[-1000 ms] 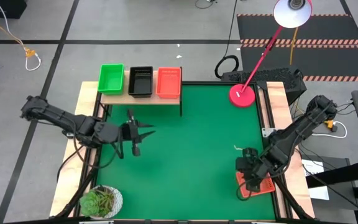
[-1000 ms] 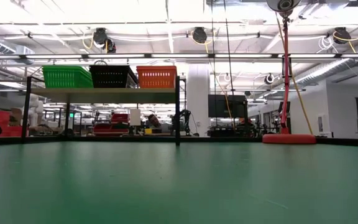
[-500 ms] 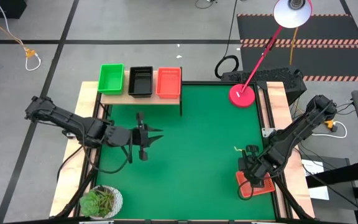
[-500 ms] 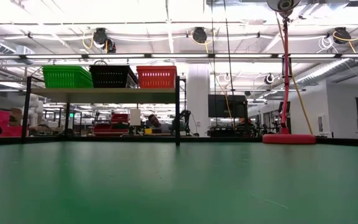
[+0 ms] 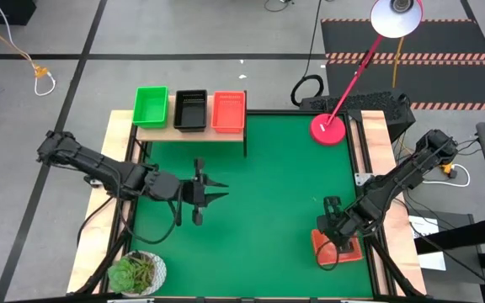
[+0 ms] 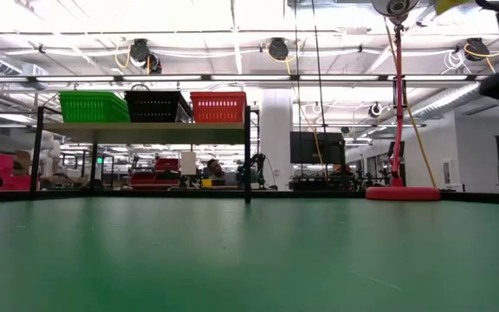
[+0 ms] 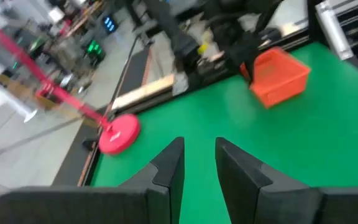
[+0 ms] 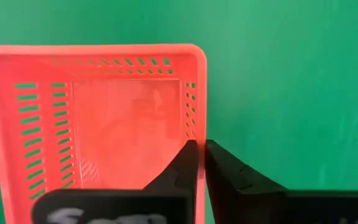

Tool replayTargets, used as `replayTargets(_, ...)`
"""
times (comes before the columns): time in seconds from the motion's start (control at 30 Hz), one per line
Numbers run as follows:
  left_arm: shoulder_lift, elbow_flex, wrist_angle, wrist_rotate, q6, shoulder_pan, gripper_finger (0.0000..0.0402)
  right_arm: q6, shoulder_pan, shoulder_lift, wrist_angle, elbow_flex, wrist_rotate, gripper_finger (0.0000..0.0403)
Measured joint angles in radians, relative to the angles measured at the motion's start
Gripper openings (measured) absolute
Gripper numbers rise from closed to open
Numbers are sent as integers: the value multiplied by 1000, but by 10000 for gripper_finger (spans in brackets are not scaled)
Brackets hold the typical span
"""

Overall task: Stack baskets on shelf by color
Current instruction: Stack the orange basket on top of the other orange baskets on the shelf

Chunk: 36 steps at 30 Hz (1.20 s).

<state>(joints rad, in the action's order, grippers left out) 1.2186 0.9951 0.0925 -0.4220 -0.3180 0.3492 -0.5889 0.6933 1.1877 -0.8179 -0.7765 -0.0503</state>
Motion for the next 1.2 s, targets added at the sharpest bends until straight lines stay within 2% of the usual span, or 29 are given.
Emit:
replayTargets(0.27,110,0,-139,103,-150,0,93,240,-142,0,312,0,-24,5)
replayTargets(0.43,206,53,-139,174,-185,-2,94,412,-237,0,388,0,5,4)
replayTargets(0.5,256,100,-113,203,-202,-2,103,468,-269,0,416,0,4,4)
replayTargets(0.6,347,170,-79,222,-209,1,137,520,-310,9,454,0,4,5)
replayTargets(0.73,487,270,-43,227,-226,6,195,529,-353,55,486,0,26,5)
replayTargets(0.83,589,341,1,252,-259,6,219,518,-378,119,499,0,74,6)
replayTargets(0.97,713,420,50,286,-309,-1,217,515,-401,191,523,0,154,6)
replayTargets(1.2,842,505,59,292,-394,-1,196,497,-405,219,548,0,160,6)
